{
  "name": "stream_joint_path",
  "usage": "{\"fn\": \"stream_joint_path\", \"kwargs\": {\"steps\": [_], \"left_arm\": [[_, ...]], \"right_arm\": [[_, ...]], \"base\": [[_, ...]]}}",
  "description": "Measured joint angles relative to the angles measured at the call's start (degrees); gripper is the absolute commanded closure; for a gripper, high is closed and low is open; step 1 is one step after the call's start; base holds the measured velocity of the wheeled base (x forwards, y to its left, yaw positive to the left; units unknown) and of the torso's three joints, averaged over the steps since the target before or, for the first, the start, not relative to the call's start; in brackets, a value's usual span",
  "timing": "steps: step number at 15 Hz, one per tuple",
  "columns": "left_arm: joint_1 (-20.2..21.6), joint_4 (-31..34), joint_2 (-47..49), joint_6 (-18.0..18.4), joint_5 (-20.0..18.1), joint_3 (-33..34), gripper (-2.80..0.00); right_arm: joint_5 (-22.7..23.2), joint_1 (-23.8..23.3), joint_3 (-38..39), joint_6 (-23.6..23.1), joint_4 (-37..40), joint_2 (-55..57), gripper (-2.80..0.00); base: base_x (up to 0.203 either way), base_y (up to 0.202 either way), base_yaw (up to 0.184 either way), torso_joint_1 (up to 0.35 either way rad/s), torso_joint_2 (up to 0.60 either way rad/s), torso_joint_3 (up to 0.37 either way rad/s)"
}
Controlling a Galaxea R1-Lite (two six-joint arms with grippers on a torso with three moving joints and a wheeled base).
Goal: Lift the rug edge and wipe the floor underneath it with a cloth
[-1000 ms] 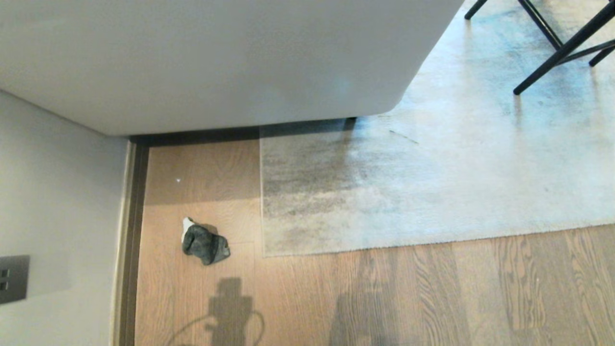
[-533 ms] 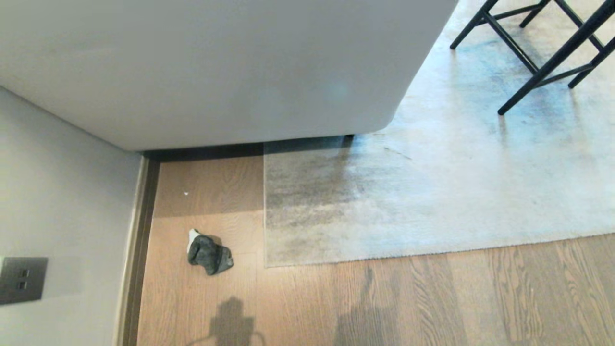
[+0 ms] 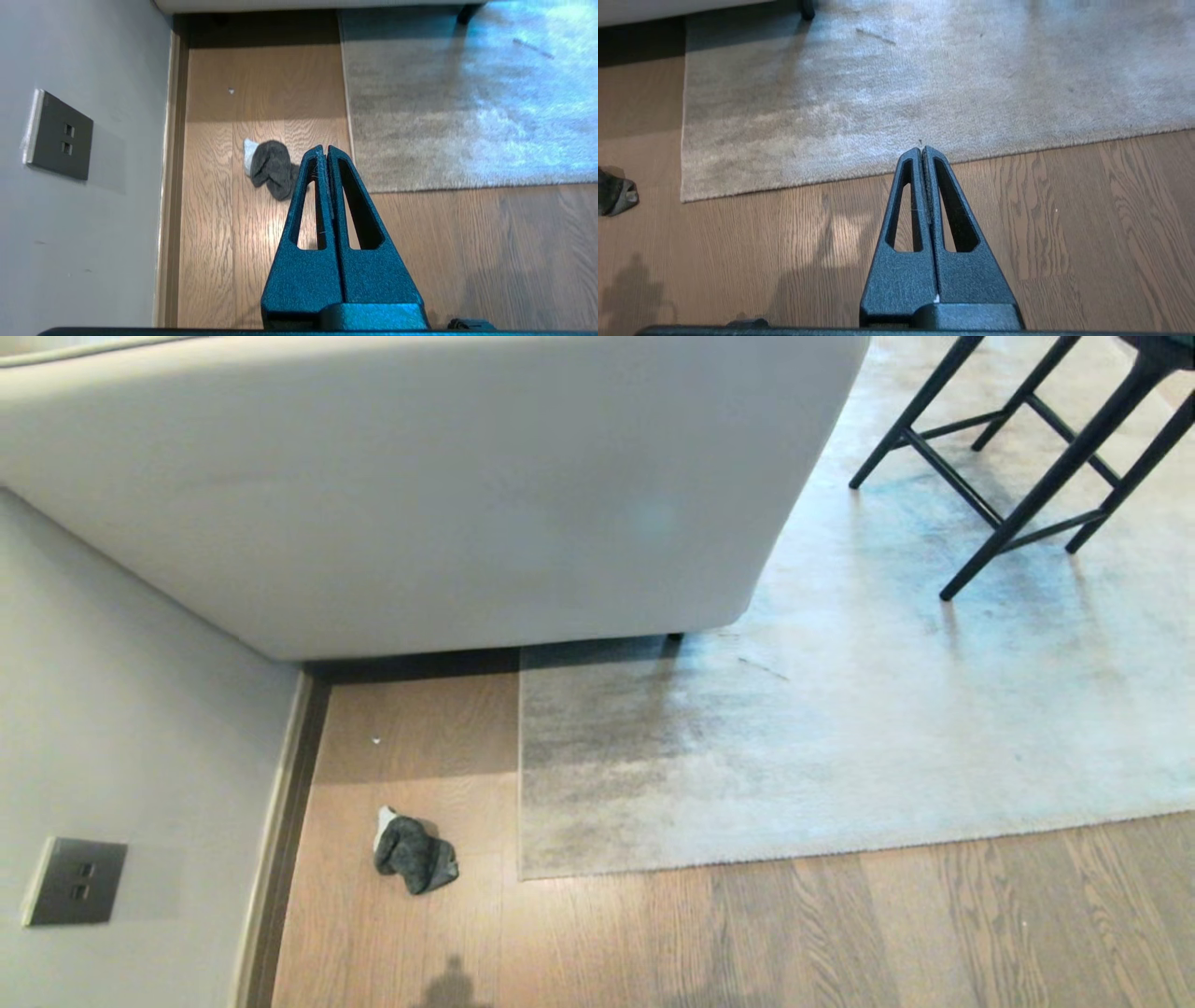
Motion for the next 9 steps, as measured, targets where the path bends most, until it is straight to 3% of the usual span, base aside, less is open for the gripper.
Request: {"fn": "stream_joint_path", "kwargs": {"steps": [9], "left_arm": [[0.0,0.0,0.0,0.0,0.2,0.0,0.0]], "right_arm": [[0.0,0.0,0.0,0.0,0.0,0.0,0.0]], "base": [[0.0,0.0,0.0,0.001,0.0,0.204]]}}
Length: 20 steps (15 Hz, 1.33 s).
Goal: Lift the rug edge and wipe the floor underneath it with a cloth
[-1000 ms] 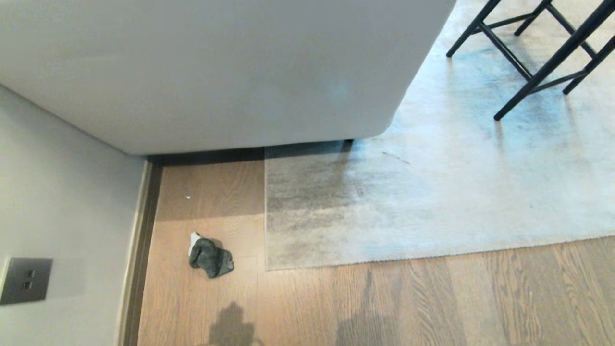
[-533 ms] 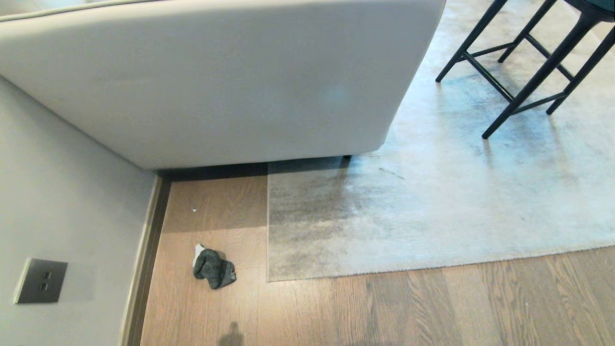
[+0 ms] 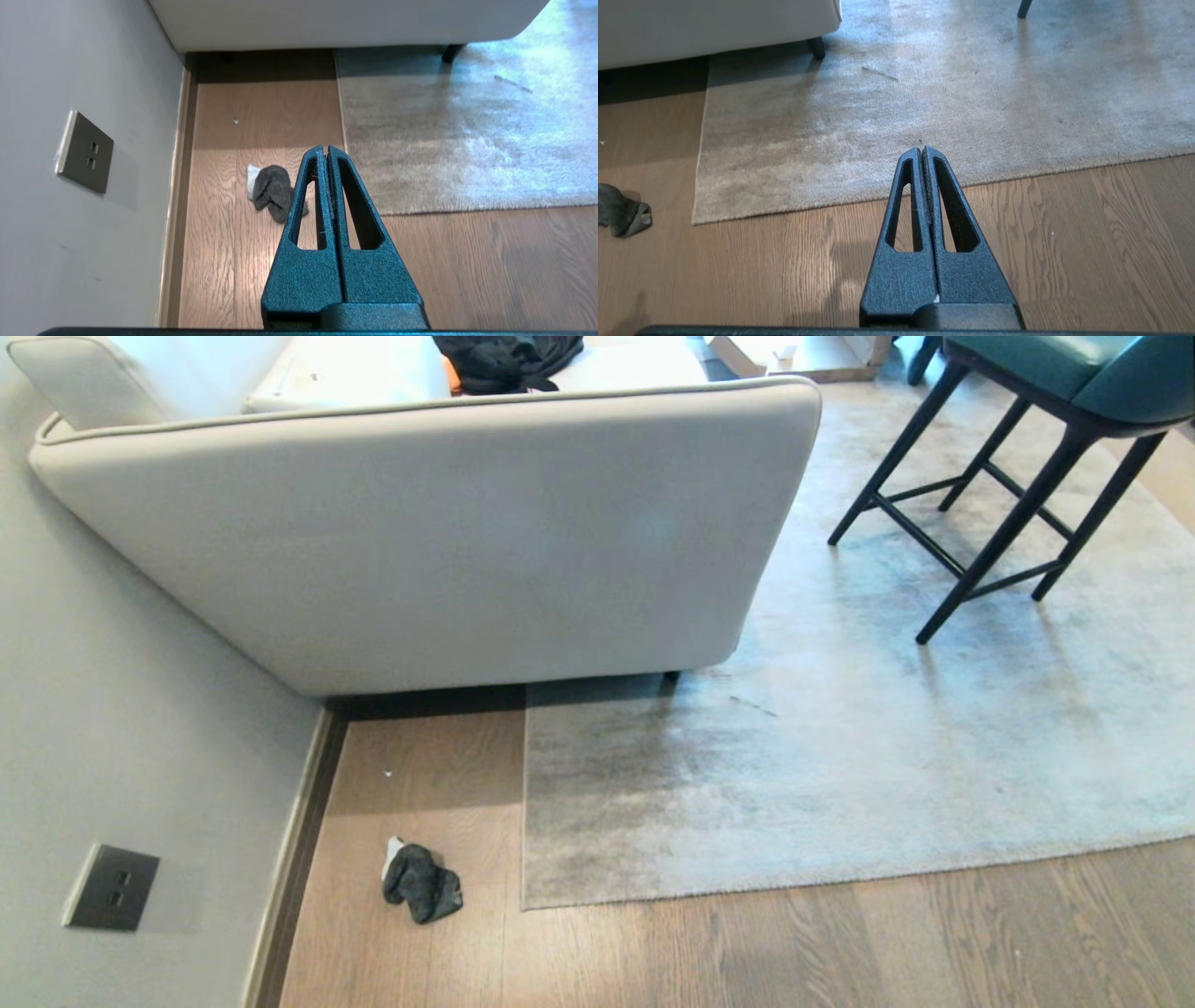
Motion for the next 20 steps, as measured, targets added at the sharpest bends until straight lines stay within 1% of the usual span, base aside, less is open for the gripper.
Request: {"fn": "stream_joint_path", "kwargs": {"steps": [20], "left_arm": [[0.0,0.0,0.0,-0.4,0.6,0.0,0.0]], "right_arm": [[0.0,0.0,0.0,0.0,0.0,0.0,0.0]], "base": [[0.0,0.0,0.0,0.002,0.0,0.202]]}}
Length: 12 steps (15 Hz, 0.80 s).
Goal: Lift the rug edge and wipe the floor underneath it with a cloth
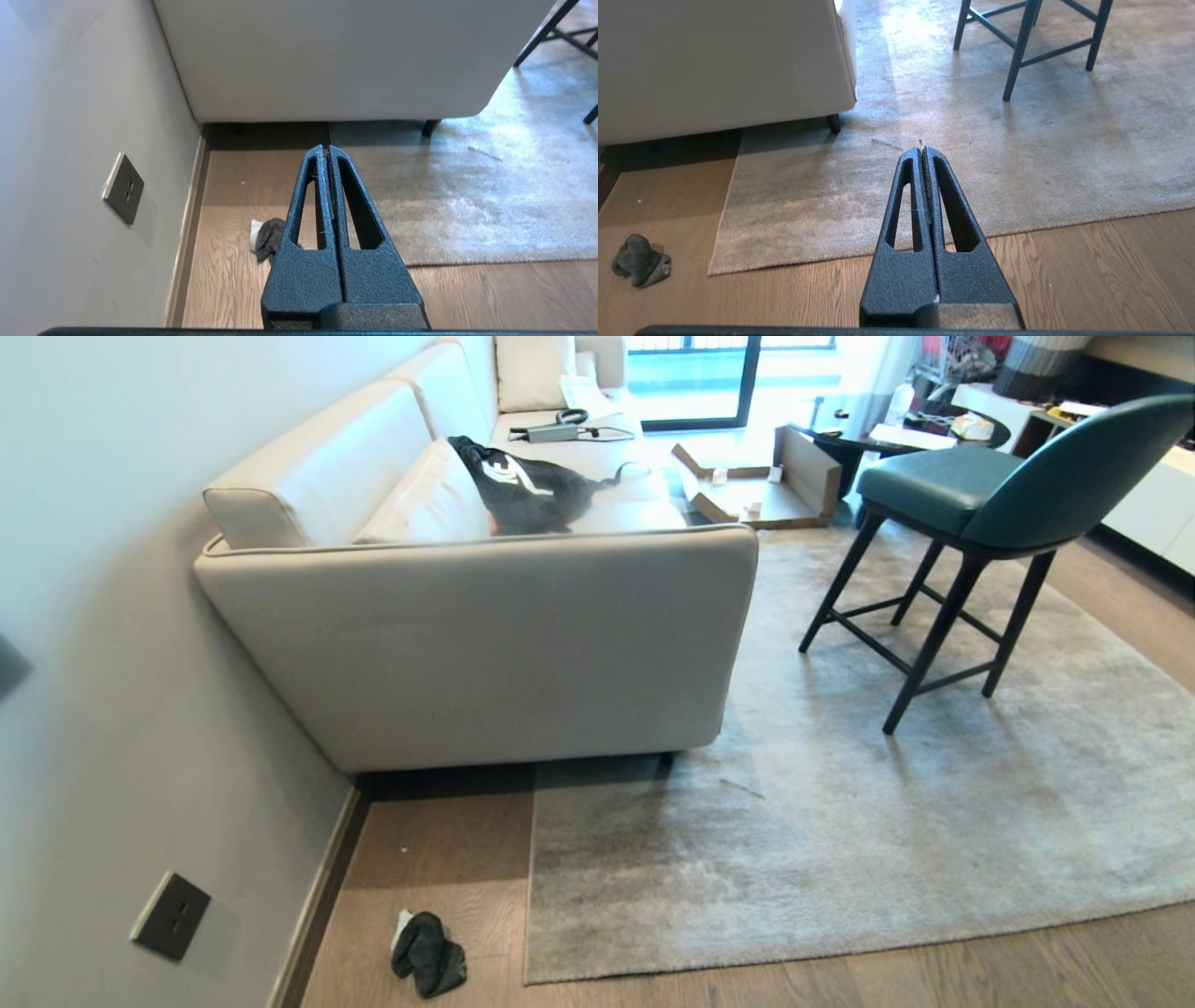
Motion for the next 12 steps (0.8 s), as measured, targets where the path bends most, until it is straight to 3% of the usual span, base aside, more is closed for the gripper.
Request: {"fn": "stream_joint_path", "kwargs": {"steps": [4,12], "left_arm": [[0.0,0.0,0.0,-0.1,0.0,0.0,0.0],[0.0,0.0,0.0,0.0,0.0,0.0,0.0]], "right_arm": [[0.0,0.0,0.0,0.0,0.0,0.0,0.0],[0.0,0.0,0.0,0.0,0.0,0.0,0.0]], "base": [[0.0,0.0,0.0,0.002,0.0,0.125],[0.0,0.0,0.0,0.0,0.0,0.004]]}}
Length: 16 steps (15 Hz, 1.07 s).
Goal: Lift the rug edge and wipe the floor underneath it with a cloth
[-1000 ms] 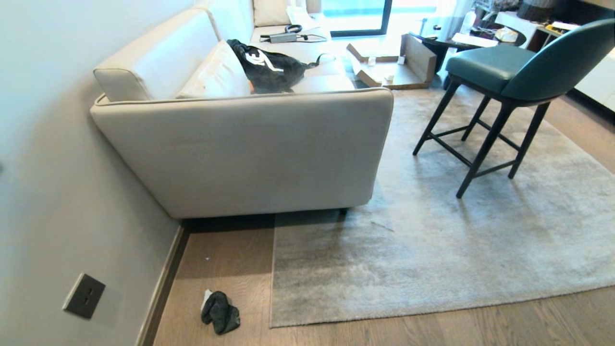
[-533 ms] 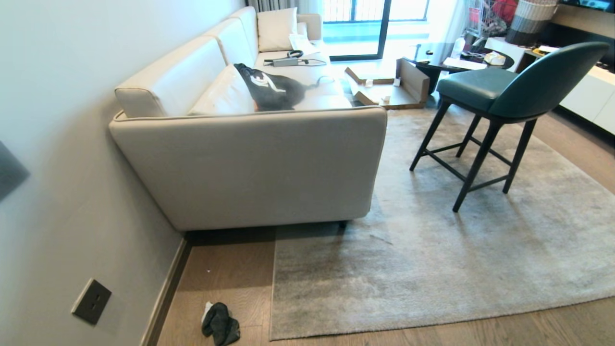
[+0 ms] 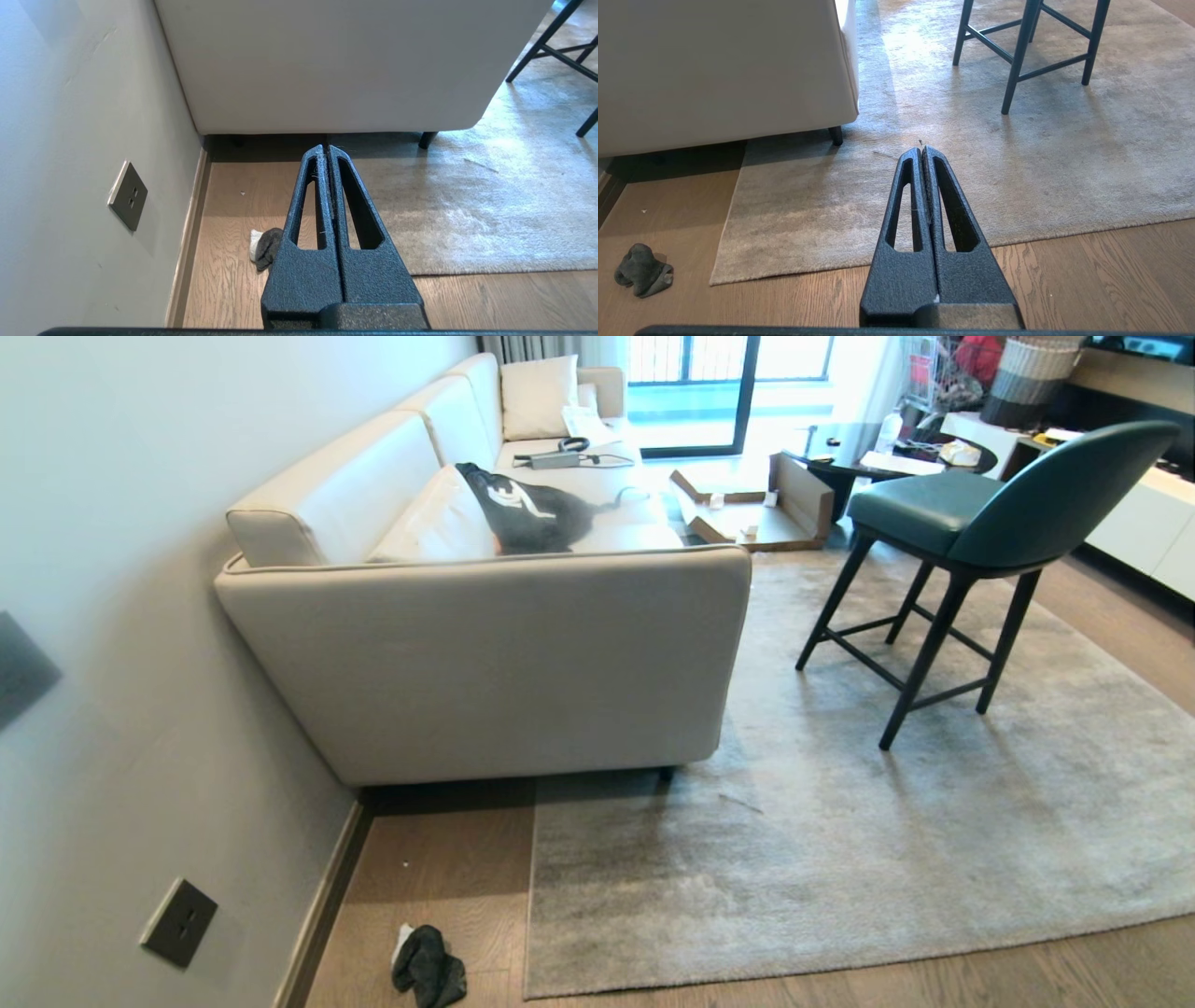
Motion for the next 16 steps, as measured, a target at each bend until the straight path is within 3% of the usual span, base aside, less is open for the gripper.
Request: {"fn": "stream_joint_path", "kwargs": {"steps": [16], "left_arm": [[0.0,0.0,0.0,0.0,0.0,0.0,0.0]], "right_arm": [[0.1,0.0,0.0,-0.3,0.0,0.0,0.0]], "base": [[0.0,0.0,0.0,0.0,0.0,0.0]]}}
